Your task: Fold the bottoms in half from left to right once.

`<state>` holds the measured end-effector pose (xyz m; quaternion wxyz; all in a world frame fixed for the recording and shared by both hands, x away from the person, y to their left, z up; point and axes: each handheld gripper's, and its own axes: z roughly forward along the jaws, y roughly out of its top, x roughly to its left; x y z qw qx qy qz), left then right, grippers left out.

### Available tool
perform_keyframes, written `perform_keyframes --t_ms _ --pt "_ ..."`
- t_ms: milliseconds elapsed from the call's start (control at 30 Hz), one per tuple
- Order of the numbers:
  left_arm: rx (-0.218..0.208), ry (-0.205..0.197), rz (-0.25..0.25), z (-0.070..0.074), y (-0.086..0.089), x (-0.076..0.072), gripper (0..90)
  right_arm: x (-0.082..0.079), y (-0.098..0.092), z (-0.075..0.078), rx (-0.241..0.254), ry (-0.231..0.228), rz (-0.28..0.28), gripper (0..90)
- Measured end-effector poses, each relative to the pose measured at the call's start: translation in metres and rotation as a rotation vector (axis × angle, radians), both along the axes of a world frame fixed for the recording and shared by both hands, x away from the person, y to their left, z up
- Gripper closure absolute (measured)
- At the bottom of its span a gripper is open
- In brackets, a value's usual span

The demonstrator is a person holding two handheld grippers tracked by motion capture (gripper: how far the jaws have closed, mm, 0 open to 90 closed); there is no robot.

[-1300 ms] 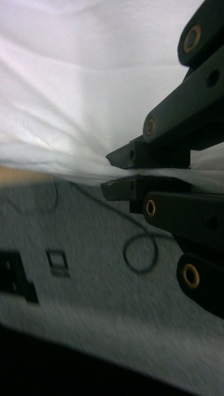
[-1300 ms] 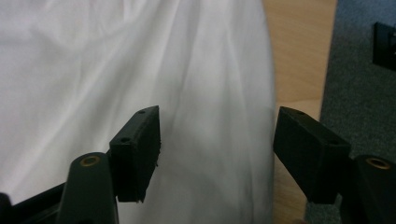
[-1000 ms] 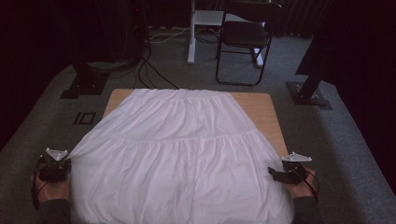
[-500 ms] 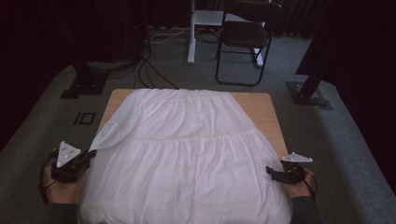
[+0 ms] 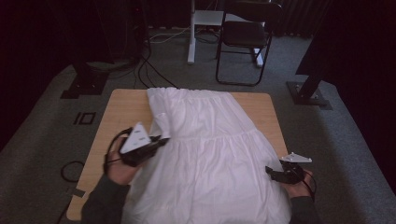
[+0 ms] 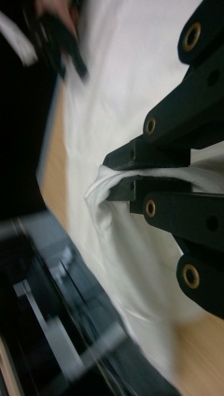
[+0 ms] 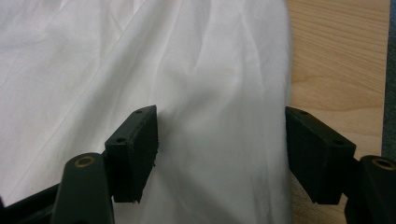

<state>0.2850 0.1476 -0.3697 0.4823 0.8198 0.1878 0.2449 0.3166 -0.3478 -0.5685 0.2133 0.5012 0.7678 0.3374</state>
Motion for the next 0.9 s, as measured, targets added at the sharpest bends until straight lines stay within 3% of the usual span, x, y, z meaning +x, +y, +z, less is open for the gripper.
perform_keyframes --t_ms 33,67,100,133,167,200,233,267,300,333,433,467,500,533,567,600,633,667,700,733,767,800,833,867,900 --pt "-0.009 0.024 -0.082 -0.004 -0.03 0.006 86.7 0.0 0.0 0.0 0.0 -0.001 0.0 29.0" --pt "-0.009 0.024 -0.082 -0.004 -0.03 0.006 86.7 0.0 0.0 0.0 0.0 -0.001 0.0 29.0" --pt "-0.039 0.08 -0.177 -0.015 -0.059 0.01 86.7 0.0 0.0 0.0 0.001 -0.002 -0.001 29.0" --pt "-0.039 0.08 -0.177 -0.015 -0.059 0.01 86.8 0.0 0.0 0.0 0.001 -0.002 -0.001 29.0" --pt "-0.025 0.126 -0.244 -0.031 -0.089 0.013 86.8 0.0 0.0 0.0 0.0 -0.002 -0.001 29.0" --pt "-0.025 0.126 -0.244 -0.031 -0.089 0.013 86.7 0.0 0.0 0.0 0.0 -0.002 -0.001 29.0" --pt "0.019 0.166 -0.274 -0.053 -0.115 0.016 86.7 0.0 0.0 0.0 0.001 -0.001 -0.002 29.0" --pt "0.019 0.166 -0.274 -0.053 -0.115 0.016 86.7 0.0 0.0 0.0 0.001 -0.001 -0.005 29.1" --pt "0.017 0.233 -0.292 -0.075 -0.133 0.022 86.6 0.0 0.001 0.0 -0.001 0.001 -0.009 29.3" --pt "0.017 0.233 -0.292 -0.075 -0.133 0.022 86.5 0.0 0.001 0.0 -0.001 0.001 -0.009 29.3" --pt "0.033 0.289 -0.296 -0.1 -0.146 0.028 82.7 0.0 0.003 0.002 -0.01 0.014 -0.016 33.0" --pt "0.043 0.282 -0.286 -0.103 -0.145 0.031 75.2 0.0 0.005 0.004 -0.018 0.022 -0.021 35.4" --pt "0.031 0.269 -0.243 -0.103 -0.135 0.033 63.5 -0.002 0.013 0.011 -0.077 0.002 -0.035 36.0" --pt "0.031 0.269 -0.243 -0.103 -0.135 0.033 61.1 -0.002 0.013 0.011 -0.077 0.002 -0.035 36.0" --pt "-0.001 0.251 -0.193 -0.097 -0.115 0.036 58.7 -0.007 0.021 0.023 -0.092 -0.037 -0.028 37.3" --pt "-0.001 0.251 -0.193 -0.097 -0.115 0.036 57.1 -0.009 0.025 0.031 -0.091 -0.058 -0.021 37.4" --pt "-0.007 0.231 -0.12 -0.093 -0.089 0.037 56.8 -0.011 0.031 0.04 -0.091 -0.076 -0.008 38.0" --pt "-0.007 0.231 -0.12 -0.093 -0.089 0.037 55.8 -0.011 0.031 0.04 -0.091 -0.076 -0.008 38.0" --pt "0.002 0.205 -0.027 -0.091 -0.061 0.037 54.8 -0.015 0.043 0.057 -0.068 -0.102 0.022 40.2" --pt "0.002 0.205 -0.027 -0.091 -0.061 0.037 54.4 -0.017 0.051 0.064 -0.053 -0.113 0.036 41.4" --pt "0.005 0.209 0.044 -0.094 -0.034 0.036 54.1 -0.018 0.058 0.071 -0.036 -0.121 0.054 43.3" --pt "0.005 0.209 0.044 -0.094 -0.034 0.036 53.3 -0.018 0.058 0.071 -0.036 -0.121 0.054 43.3" --pt "0.005 0.213 0.082 -0.097 -0.021 0.035 53.3 -0.019 0.066 0.076 -0.014 -0.125 0.076 46.6" --pt "0.013 0.216 0.116 -0.101 -0.01 0.033 51.9 -0.018 0.082 0.083 0.038 -0.124 0.116 52.5" --pt "0.02 0.234 0.176 -0.111 0.012 0.029 51.4 -0.017 0.09 0.085 0.054 -0.12 0.138 54.4"
